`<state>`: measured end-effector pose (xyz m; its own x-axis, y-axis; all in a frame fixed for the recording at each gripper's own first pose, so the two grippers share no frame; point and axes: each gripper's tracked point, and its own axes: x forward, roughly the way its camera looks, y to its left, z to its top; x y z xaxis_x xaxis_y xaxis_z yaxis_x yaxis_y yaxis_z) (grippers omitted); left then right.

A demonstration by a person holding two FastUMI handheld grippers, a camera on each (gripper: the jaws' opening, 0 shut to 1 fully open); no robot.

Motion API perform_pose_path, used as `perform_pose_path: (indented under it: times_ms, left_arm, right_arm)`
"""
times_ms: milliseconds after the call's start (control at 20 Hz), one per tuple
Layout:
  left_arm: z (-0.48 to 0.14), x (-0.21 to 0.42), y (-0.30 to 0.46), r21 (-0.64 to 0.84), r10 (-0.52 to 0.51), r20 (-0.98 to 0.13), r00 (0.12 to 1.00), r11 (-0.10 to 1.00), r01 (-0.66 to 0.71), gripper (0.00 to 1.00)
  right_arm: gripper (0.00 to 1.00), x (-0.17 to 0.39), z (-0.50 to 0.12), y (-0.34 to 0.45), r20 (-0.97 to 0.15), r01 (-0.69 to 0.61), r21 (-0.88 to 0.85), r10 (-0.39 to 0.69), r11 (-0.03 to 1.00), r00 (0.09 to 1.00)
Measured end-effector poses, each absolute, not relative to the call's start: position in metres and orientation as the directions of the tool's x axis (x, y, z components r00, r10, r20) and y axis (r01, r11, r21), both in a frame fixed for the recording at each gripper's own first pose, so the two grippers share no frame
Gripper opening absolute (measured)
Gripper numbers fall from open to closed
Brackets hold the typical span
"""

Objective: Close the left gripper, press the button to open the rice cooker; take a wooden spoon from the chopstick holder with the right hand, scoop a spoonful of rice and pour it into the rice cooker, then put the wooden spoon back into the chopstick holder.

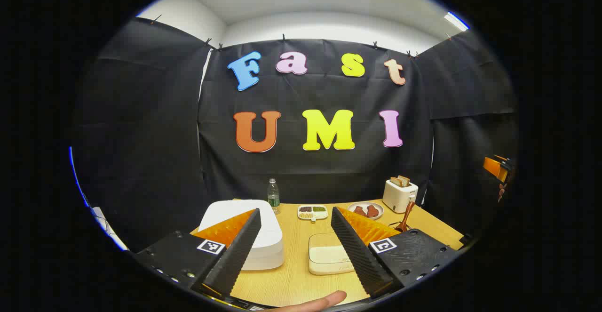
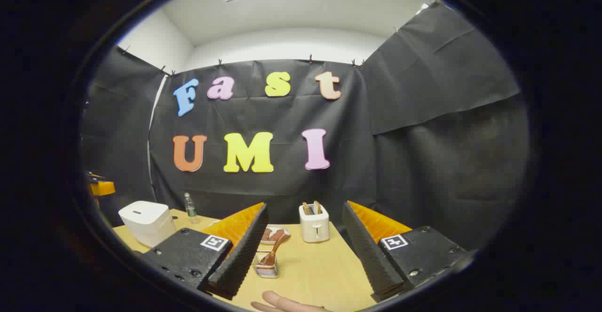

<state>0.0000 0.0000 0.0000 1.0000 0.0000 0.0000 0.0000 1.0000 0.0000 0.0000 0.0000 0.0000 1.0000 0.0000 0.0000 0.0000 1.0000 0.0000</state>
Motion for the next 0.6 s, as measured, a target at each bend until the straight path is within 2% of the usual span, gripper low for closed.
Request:
perform_pose_path:
  times_ms: [50,200,300,450,600]
  left_arm:
    - [-0.001,0.000,0.000,-0.001,-0.001,0.004,1.000,1.000,0.001,0.96]
    - [0.000,-0.001,0.006,-0.010,0.015,0.020,1.000,1.000,-0.015,0.96]
    - [-0.004,-0.002,0.014,-0.025,0.038,0.014,0.999,0.999,-0.038,0.96]
    - [-0.005,-0.001,0.013,-0.026,0.012,0.023,1.000,1.000,-0.012,0.96]
    - [-0.010,0.001,0.028,0.009,0.052,0.023,0.998,0.999,-0.052,0.96]
  right_arm:
    - [1.00,0.000,0.000,0.001,-0.003,-0.002,0.002,0.003,1.000,1.000]
    - [0.97,-0.001,-0.004,0.003,-0.013,-0.015,0.010,0.016,1.000,1.000]
    - [1.00,-0.001,-0.007,0.005,-0.011,-0.023,0.014,0.024,1.000,1.000]
    - [1.00,-0.002,-0.012,0.009,-0.015,-0.032,0.004,0.032,0.999,0.999]
    - [1.00,-0.002,-0.018,0.012,-0.025,-0.037,0.002,0.038,0.999,0.999]
